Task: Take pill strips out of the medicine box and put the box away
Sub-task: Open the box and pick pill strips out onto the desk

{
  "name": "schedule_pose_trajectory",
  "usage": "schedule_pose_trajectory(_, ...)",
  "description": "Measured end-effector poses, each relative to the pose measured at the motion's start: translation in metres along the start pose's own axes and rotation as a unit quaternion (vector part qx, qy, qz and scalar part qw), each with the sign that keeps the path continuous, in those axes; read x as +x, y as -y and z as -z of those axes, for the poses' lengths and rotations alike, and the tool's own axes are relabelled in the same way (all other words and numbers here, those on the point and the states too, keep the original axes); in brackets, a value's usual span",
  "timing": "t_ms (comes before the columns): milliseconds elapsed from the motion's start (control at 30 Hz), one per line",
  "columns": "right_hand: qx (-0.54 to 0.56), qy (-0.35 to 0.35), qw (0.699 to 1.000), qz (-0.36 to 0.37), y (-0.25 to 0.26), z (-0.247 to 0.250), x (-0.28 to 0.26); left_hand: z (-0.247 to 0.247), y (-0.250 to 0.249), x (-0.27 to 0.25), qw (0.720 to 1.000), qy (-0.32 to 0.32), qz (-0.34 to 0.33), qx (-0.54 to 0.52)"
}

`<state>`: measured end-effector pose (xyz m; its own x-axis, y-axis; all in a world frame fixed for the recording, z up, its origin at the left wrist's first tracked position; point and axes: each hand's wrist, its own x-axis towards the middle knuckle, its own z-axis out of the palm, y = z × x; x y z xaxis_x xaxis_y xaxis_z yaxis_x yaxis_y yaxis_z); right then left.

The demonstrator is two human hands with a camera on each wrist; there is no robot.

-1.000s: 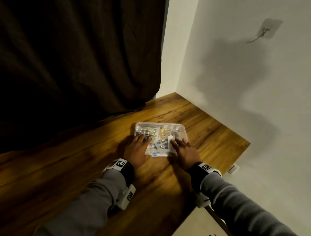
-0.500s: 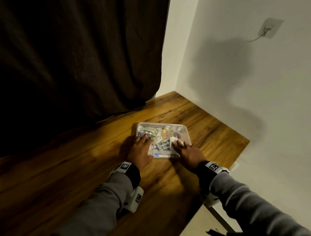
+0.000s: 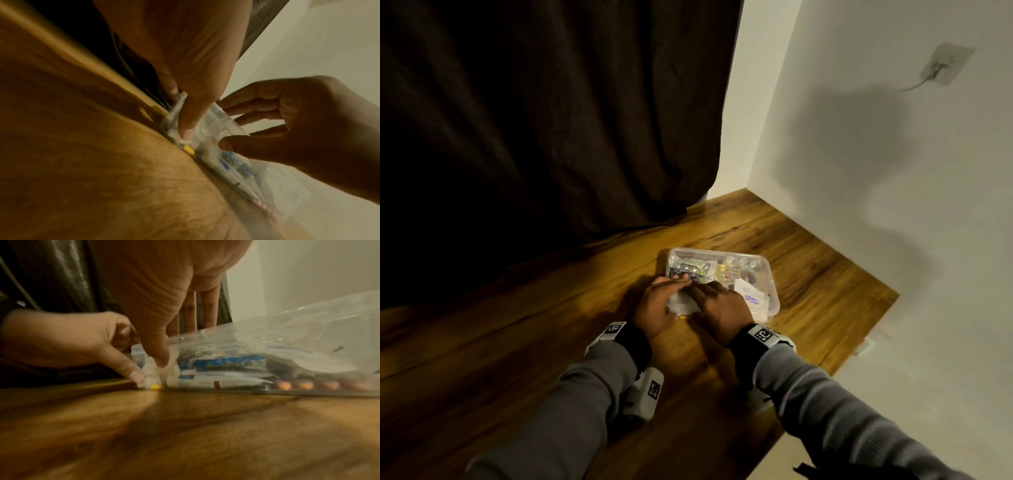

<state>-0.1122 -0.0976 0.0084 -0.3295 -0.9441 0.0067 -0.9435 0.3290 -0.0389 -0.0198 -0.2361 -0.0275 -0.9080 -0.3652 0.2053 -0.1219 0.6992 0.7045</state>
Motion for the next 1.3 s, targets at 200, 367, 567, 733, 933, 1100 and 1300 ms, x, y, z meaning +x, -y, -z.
schedule_pose_trajectory(200,-0.155,0.074,0.984,0.045,0.017,0.001,0.017,0.002,0.0,-0.001,1.0,0.006,0.024,-0.018)
schedule_pose_trajectory(367,-0.218,0.057,0.968,0.112,0.03,-0.004,0.027,0.008,0.006,-0.005,0.991,-0.009,0.085,-0.108)
schedule_pose_trajectory(567,-0.227,0.172,0.956,0.063,0.058,0.012,0.028,0.007,0.003,-0.01,0.984,-0.014,0.133,-0.119)
schedule_pose_trajectory(733,-0.158,0.12,0.979,0.049,0.056,0.041,0.014,0.009,0.001,-0.006,0.99,-0.011,0.122,-0.074)
schedule_pose_trajectory(933,-0.199,0.063,0.977,0.032,0.037,0.092,0.011,0.007,-0.005,-0.01,0.969,-0.029,0.164,-0.184)
schedule_pose_trajectory(1100,-0.202,-0.074,0.976,-0.02,-0.019,0.134,0.055,0.003,-0.007,0.0,0.969,-0.03,0.194,-0.151)
schedule_pose_trajectory(1300,-0.161,-0.113,0.977,-0.076,-0.072,0.134,0.083,0.005,-0.011,-0.012,0.974,0.0,0.183,-0.134)
